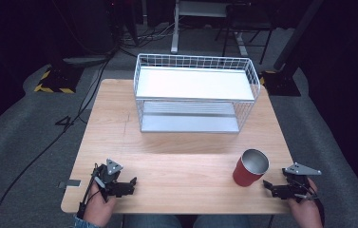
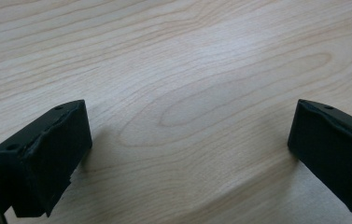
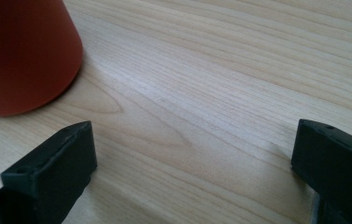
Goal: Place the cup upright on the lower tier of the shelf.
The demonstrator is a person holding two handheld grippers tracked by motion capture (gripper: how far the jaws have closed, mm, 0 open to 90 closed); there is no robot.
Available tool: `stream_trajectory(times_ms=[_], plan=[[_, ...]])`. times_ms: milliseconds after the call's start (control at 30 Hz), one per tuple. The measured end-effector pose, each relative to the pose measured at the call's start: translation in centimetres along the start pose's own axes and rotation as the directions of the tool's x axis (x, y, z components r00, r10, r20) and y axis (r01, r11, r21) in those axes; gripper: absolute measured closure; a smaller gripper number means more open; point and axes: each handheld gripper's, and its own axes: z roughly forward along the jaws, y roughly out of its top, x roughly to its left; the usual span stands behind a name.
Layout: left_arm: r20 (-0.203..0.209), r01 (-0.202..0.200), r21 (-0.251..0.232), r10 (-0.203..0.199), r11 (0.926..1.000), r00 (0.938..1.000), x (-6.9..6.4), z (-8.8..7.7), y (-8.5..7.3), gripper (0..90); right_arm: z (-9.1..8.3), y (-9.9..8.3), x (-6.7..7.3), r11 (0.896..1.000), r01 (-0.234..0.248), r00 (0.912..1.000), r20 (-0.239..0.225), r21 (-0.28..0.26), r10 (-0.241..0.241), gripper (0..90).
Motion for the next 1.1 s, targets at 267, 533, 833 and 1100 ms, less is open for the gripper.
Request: stream_trajectory(times_ms=[267,533,833,1100], plan=[[-0.002,0.006,0.0,-0.006,1.0,1.0,-0.1,-0.1,-0.1,0.2,-0.3,-0.3,-0.1,1.0,0.021,0.9994,-0.029,0.001,-0.021,0.4],[0.0,0.002,0.003,-0.002,1.0,1.0,-0.1,-0.1,-0.1,0.1,-0.5,-0.4,-0.3,1.0,-0.004,0.9995,-0.031,-0.005,0.003,0.0],[0.007,-0.008,0.001,0.008,1.0,0.9999,-0.1,0.0,0.0,0.0,-1.7,-0.8,-0.3,0.993,-0.079,0.9964,-0.037,-0.082,0.077,0.0],[0.013,-0.013,0.002,0.013,0.9999,0.9998,-0.1,0.1,0.2,0.0,-2.8,-0.3,0.8,0.988,-0.078,0.995,-0.072,-0.13,0.07,0.0]])
